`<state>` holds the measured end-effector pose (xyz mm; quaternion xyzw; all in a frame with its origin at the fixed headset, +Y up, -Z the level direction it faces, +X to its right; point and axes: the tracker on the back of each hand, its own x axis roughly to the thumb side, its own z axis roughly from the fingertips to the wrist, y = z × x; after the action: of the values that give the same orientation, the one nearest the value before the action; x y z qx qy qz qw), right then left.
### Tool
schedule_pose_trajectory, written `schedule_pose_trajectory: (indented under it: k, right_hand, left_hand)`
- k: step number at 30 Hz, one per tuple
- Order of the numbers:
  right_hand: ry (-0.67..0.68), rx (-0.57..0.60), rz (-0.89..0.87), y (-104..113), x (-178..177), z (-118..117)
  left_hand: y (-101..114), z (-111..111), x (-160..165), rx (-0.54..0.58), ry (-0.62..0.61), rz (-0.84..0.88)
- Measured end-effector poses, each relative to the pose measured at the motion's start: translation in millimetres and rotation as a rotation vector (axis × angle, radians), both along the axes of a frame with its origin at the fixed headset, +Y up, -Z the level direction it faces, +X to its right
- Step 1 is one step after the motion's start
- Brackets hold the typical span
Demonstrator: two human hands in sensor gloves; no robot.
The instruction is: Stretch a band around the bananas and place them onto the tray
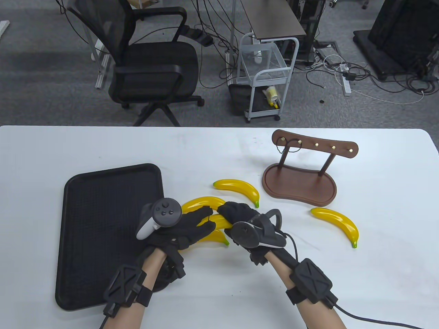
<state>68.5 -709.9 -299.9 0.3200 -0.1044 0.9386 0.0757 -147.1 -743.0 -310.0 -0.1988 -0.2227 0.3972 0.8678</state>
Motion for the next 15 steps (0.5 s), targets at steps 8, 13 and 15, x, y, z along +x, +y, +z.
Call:
schedule_pose_trajectory:
  k: [8,13,15]
  right_hand:
    - [0.006,-0.014,-0.006,-1,3,-1]
    - [0.026,-0.056,-0.021,3,7,-2]
    - [0.043,-0.094,-0.04,5,10,-4]
  left_hand:
    - [1,0,0,0.01,0.016,0.009]
    - [4,0,-2,0.026,0.028,0.009]
    - [5,0,-3,0.03,0.032,0.014]
